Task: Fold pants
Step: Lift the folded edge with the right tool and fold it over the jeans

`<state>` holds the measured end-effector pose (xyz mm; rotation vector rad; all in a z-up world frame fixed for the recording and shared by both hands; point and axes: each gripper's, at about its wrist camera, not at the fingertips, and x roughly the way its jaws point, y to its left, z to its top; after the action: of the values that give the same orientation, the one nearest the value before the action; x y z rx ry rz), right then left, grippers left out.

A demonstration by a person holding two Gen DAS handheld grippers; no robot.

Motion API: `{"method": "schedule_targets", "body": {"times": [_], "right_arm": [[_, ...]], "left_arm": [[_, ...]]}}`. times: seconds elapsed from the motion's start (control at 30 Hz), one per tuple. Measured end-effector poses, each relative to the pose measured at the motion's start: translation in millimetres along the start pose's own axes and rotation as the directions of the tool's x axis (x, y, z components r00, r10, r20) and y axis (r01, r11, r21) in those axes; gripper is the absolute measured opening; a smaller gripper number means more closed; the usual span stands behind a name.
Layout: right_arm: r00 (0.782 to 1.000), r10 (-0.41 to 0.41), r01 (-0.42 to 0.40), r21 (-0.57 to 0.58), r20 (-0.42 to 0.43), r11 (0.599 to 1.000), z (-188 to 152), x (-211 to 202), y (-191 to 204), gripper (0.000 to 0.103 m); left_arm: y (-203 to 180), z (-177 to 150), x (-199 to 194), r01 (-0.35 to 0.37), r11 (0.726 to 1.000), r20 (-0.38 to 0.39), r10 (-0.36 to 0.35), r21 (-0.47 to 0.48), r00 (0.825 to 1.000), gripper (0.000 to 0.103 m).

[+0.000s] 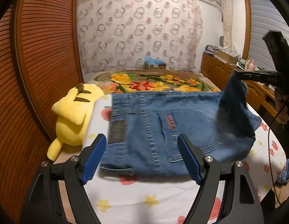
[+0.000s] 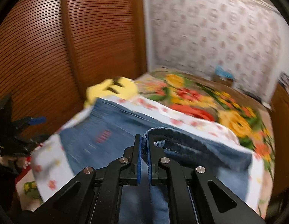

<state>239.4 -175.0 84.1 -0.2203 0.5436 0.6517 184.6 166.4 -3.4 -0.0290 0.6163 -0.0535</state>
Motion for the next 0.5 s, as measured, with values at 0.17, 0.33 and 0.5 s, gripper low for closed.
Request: {"method": "schedule_targets", "body": {"times": [0.17, 0.33, 0.5], "right_arm": [[0.993, 0.113, -0.114, -0.048, -0.023, 0.992, 20, 35, 41, 0.005], [0.988, 0.133, -0.135, -0.028, -0.081, 0.99, 17, 61, 33, 0.012], [0.993, 0.087, -0.09, -0.031, -0.076, 0.995, 20, 52, 17, 0.032]], "left_arm": [[15, 0, -4, -0.015, 1.0, 0.005, 0.015, -0.015, 1.0, 0.079], [17, 0, 0, -0.002, 1.0, 0.001, 0.002, -0.008, 1.0, 0.079], [4, 6, 19, 0.035, 0.999, -0.016, -0.035, 0.011, 0.999, 0.079]]}}
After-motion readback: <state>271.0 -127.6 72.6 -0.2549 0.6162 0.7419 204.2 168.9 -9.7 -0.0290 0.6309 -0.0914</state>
